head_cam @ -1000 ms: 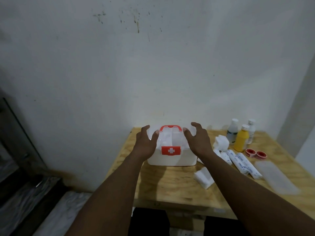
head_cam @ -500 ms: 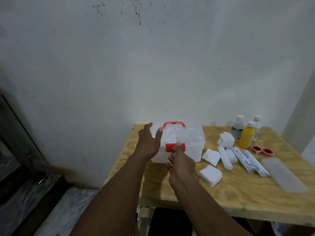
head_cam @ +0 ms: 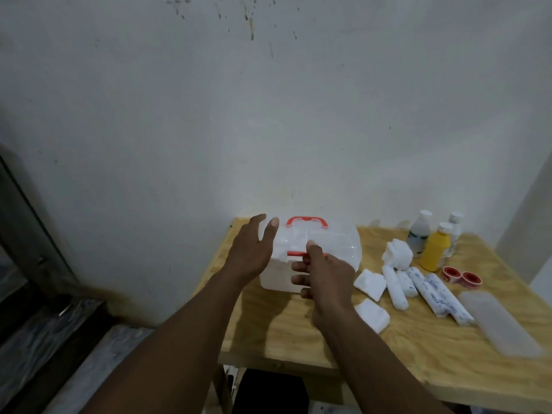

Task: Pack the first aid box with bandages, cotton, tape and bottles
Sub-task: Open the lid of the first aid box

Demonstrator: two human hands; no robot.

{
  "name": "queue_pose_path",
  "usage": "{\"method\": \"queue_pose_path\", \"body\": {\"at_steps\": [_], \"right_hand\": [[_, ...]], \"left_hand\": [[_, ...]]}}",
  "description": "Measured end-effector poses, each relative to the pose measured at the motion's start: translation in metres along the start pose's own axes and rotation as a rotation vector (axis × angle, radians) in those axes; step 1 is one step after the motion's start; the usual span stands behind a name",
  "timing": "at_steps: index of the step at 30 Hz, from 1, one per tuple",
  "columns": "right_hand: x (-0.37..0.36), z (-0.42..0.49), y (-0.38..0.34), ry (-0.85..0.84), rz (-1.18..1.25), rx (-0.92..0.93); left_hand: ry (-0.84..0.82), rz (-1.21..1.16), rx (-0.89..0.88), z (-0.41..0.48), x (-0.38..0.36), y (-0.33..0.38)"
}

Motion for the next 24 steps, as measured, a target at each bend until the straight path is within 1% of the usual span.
{"method": "queue_pose_path", "body": {"at_steps": [3, 7, 10, 12, 13, 15, 17, 19, 21, 24], "right_hand": [[0.001, 0.000, -0.033, -0.110, -0.086, 0.054], [-0.002, 0.007, -0.083, -0.197, -0.098, 0.087], [-0.007, 0.018, -0.117, -0.249, -0.146, 0.104], [-0.006, 0.027, -0.135, -0.291, -0.234, 0.138], [-0.003, 0.032, -0.144, -0.288, -0.296, 0.179], [0.008, 0.044, -0.159, -0.216, -0.437, 0.326], [0.021, 0.057, -0.166, -0.082, -0.595, 0.491], [0.035, 0.076, -0.164, 0.062, -0.742, 0.606], [0.043, 0.096, -0.149, 0.093, -0.832, 0.655], [0.056, 0.127, -0.113, 0.063, -0.908, 0.578]], "left_hand": [[0.004, -0.030, -0.036, 0.002, 0.016, 0.004], [0.027, -0.192, -0.059, 0.007, 0.041, 0.015], [0.008, -0.205, -0.065, 0.014, 0.051, 0.024], [0.063, -0.212, -0.068, 0.022, 0.057, 0.027], [0.090, -0.225, -0.064, 0.026, 0.059, 0.027], [0.116, -0.257, -0.038, 0.036, 0.060, 0.026], [0.130, -0.292, -0.022, 0.046, 0.058, 0.026], [0.134, -0.318, -0.005, 0.057, 0.054, 0.028], [0.126, -0.340, 0.028, 0.065, 0.048, 0.028], [0.117, -0.339, 0.089, 0.077, 0.041, 0.022]]}}
Point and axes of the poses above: each hand's wrist, its own z-axis towards the middle knuckle, its own x-axis out of the back of the hand, y = z × x, the point moved 5 cm from there along z, towards the middle knuckle, and after that the axes turned 8 degrees about -y, right-handed, at the moved point
